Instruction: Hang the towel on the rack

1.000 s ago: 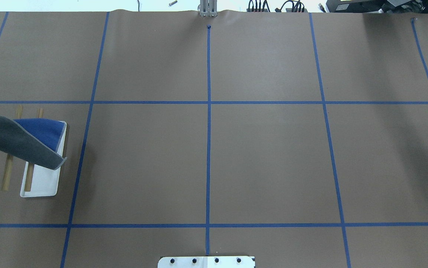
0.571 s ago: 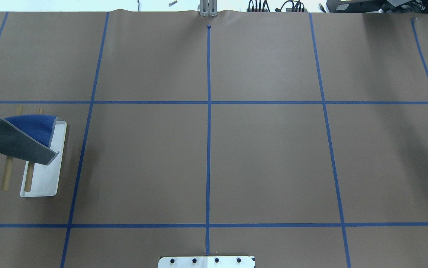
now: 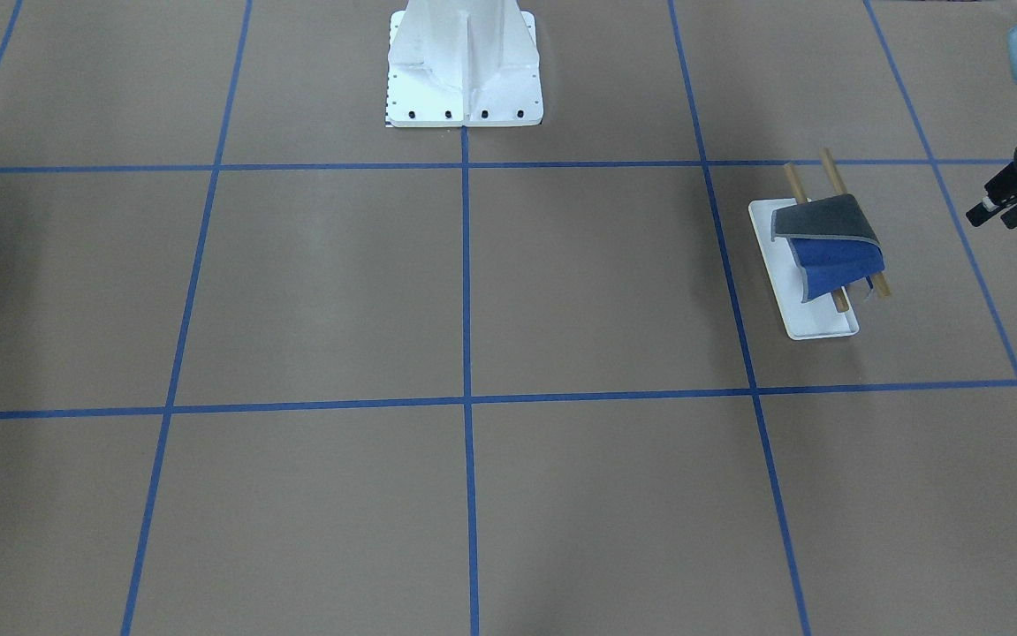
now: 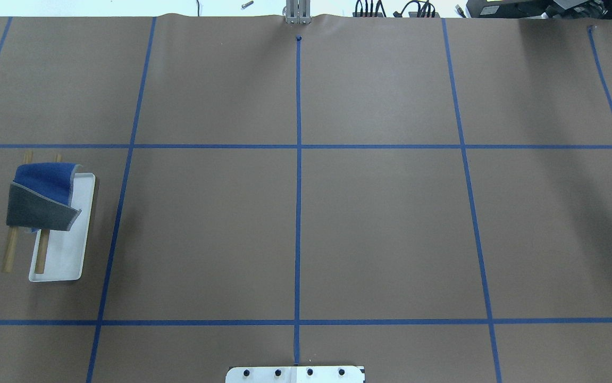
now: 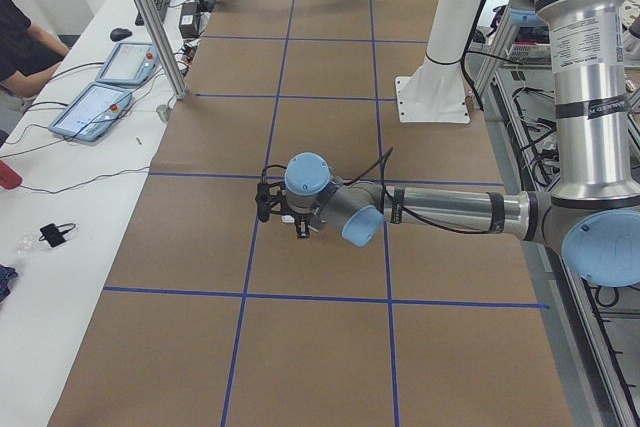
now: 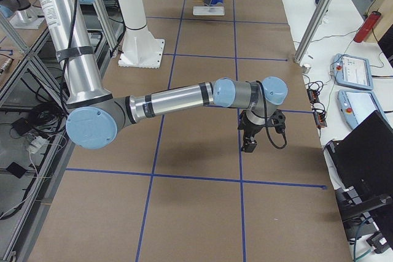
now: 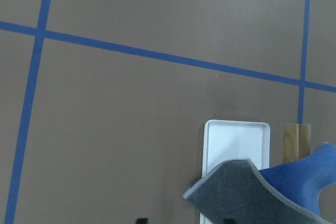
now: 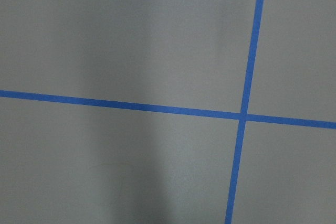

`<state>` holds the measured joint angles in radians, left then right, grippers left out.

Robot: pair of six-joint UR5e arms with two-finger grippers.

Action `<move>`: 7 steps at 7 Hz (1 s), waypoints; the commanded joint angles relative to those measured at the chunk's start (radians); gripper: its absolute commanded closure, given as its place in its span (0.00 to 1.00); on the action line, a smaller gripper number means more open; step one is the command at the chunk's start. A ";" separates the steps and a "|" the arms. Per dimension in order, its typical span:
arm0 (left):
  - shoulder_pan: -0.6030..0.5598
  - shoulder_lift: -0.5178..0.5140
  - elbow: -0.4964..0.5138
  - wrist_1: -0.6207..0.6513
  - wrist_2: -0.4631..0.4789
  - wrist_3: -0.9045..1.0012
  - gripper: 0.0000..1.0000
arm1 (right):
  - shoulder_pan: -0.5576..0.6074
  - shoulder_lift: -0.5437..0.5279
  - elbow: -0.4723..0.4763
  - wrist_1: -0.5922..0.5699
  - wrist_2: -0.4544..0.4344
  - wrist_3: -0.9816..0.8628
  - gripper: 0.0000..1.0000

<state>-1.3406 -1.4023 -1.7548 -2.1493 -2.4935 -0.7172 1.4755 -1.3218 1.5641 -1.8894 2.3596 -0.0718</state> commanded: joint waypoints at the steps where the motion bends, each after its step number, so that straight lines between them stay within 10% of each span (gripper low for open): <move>1: -0.008 -0.001 0.011 0.011 0.127 0.062 0.01 | 0.000 -0.026 -0.007 0.016 0.000 -0.003 0.00; 5: -0.262 -0.049 0.092 0.312 0.197 0.830 0.01 | 0.002 -0.117 -0.119 0.258 0.001 0.003 0.00; 7: -0.290 -0.053 0.109 0.318 0.229 0.883 0.01 | 0.031 -0.141 -0.116 0.263 0.001 0.001 0.00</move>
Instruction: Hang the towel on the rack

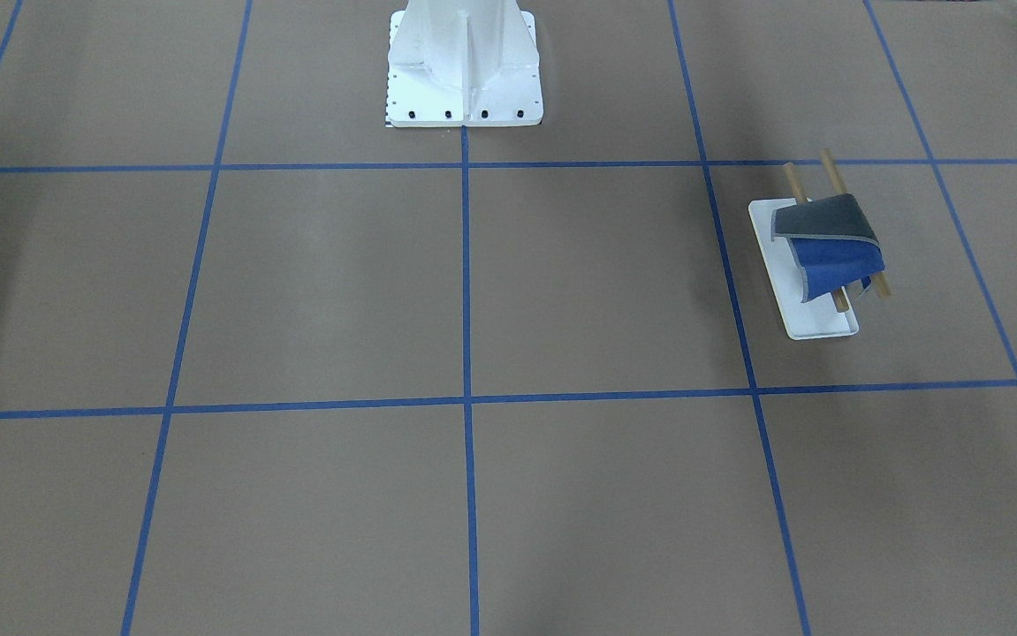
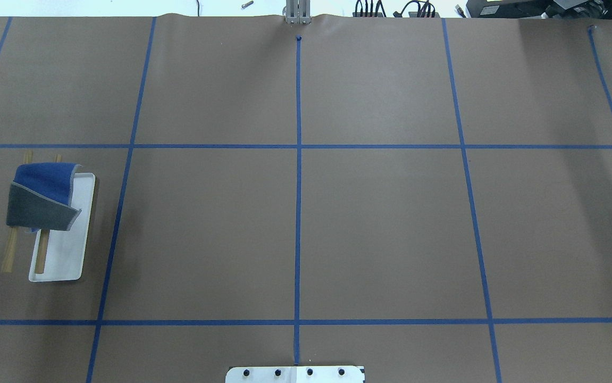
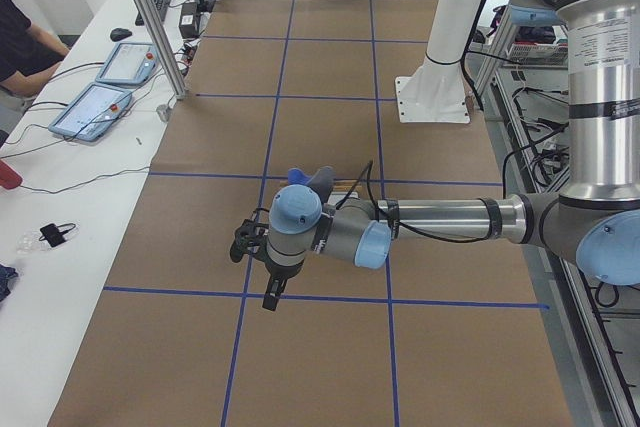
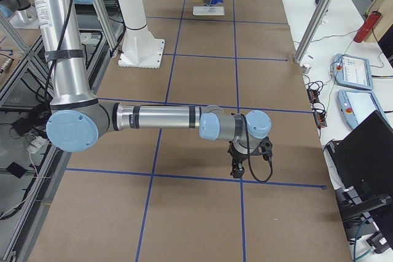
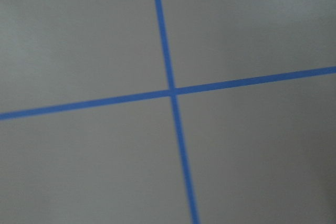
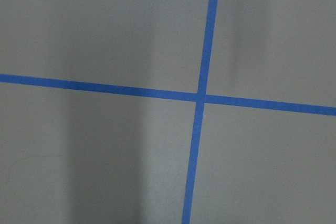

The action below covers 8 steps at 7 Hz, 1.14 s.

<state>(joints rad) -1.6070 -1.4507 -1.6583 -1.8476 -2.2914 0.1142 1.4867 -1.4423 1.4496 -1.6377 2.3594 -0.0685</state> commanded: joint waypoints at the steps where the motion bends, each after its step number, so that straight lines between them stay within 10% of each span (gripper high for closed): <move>1: -0.024 -0.008 0.018 0.013 0.115 0.056 0.01 | 0.030 -0.027 0.003 0.034 0.010 -0.002 0.00; 8: 0.082 -0.062 -0.017 0.048 0.017 -0.249 0.01 | 0.052 -0.053 -0.014 0.058 0.009 0.003 0.00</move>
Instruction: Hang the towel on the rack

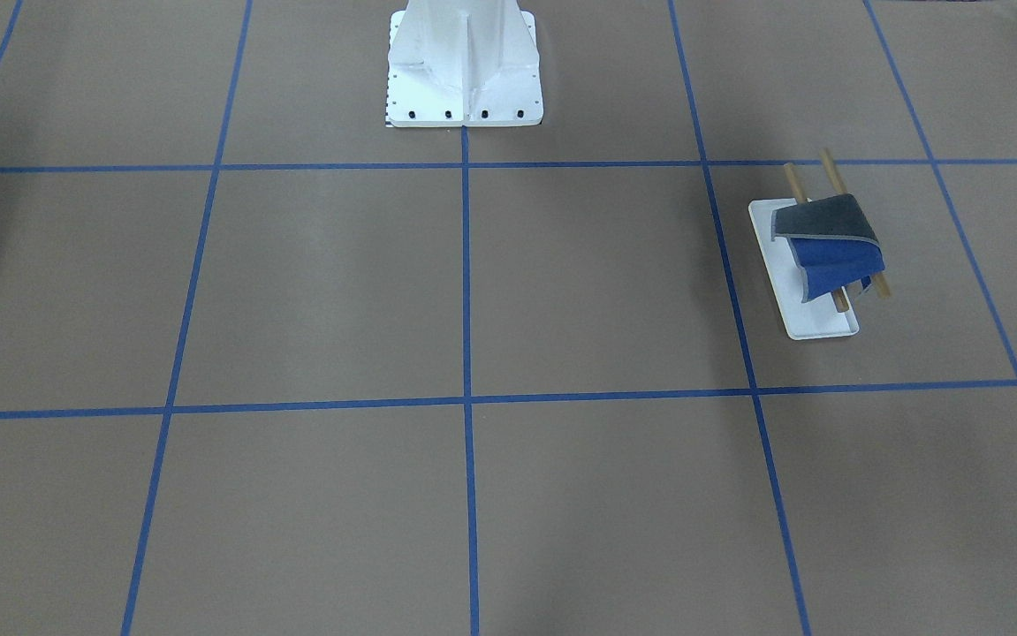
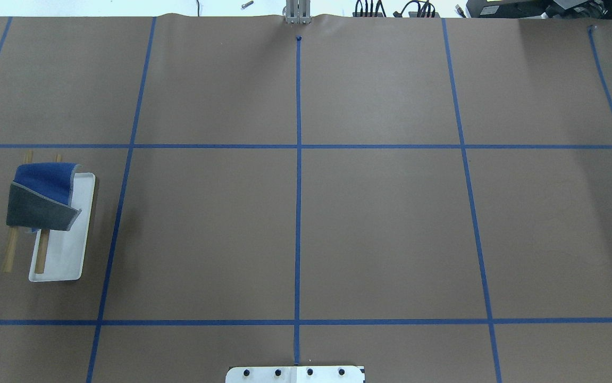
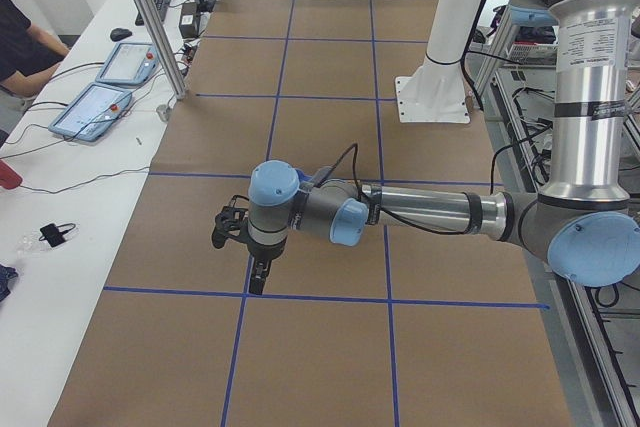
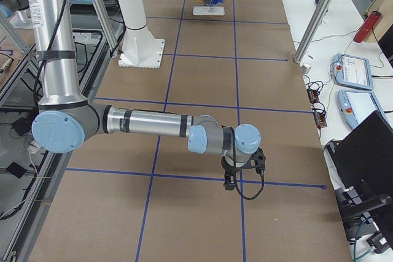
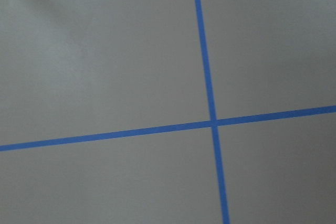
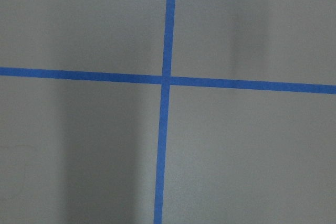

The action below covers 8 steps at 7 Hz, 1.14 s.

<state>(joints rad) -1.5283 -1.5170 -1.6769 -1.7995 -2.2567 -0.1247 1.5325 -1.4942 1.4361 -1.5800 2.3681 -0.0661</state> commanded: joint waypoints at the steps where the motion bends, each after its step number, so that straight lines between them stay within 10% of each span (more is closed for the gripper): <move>1: 0.004 0.006 0.014 0.002 -0.018 -0.010 0.01 | 0.006 0.000 0.000 0.000 0.000 0.002 0.00; 8: 0.002 0.018 0.013 0.000 -0.032 -0.010 0.01 | 0.035 0.023 0.024 -0.009 0.003 0.023 0.00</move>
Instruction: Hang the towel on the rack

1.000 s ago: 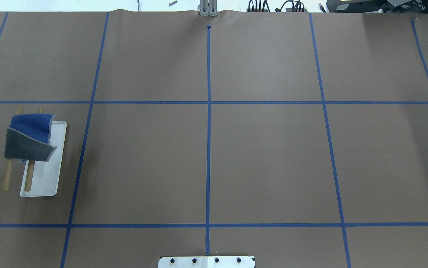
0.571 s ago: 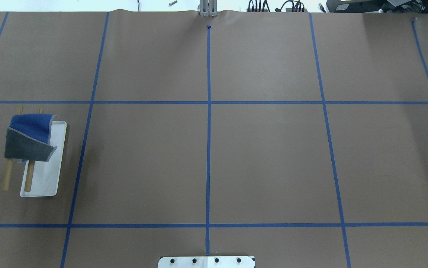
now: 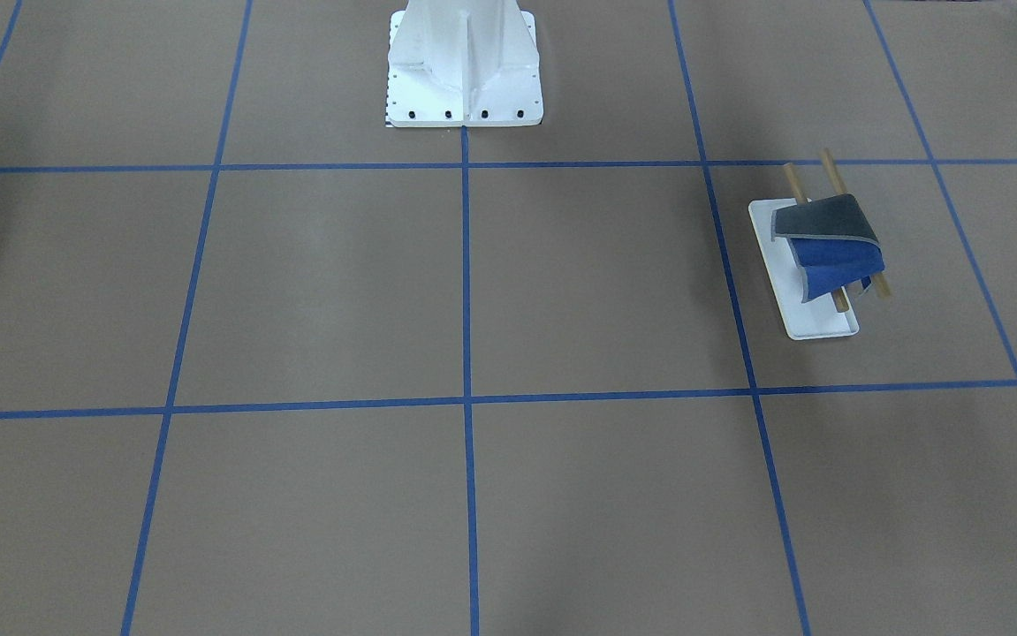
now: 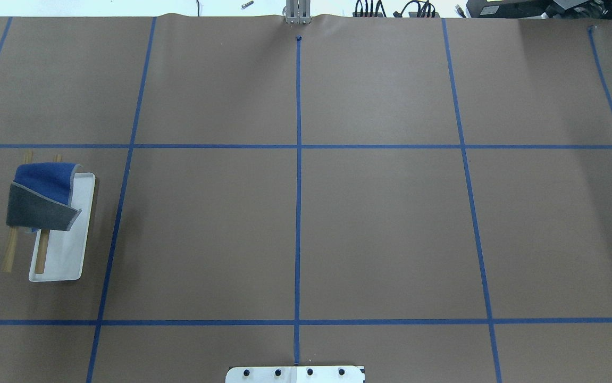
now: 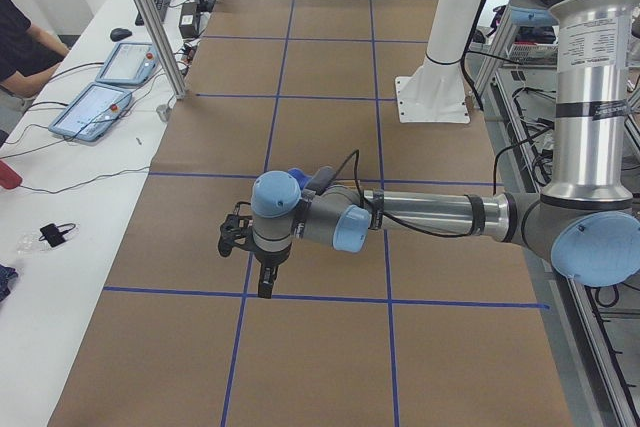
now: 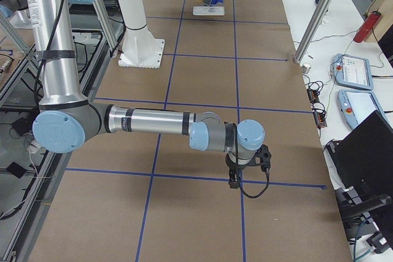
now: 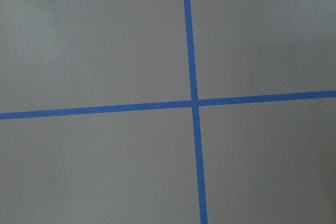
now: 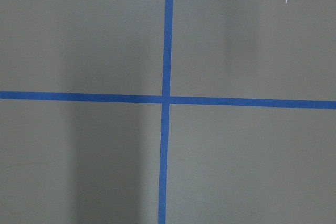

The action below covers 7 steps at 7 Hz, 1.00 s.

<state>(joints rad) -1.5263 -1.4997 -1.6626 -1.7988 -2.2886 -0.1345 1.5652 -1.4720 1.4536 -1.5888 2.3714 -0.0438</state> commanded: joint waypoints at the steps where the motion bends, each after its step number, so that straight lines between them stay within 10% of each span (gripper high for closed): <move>1: 0.000 0.001 -0.005 0.001 0.000 0.000 0.01 | 0.004 0.001 0.011 -0.002 0.000 0.001 0.00; 7: 0.002 0.001 -0.002 -0.001 0.000 0.000 0.01 | 0.003 -0.011 0.037 -0.005 0.002 0.088 0.00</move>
<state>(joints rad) -1.5248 -1.4987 -1.6657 -1.7994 -2.2881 -0.1350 1.5677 -1.4812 1.4909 -1.5938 2.3735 0.0431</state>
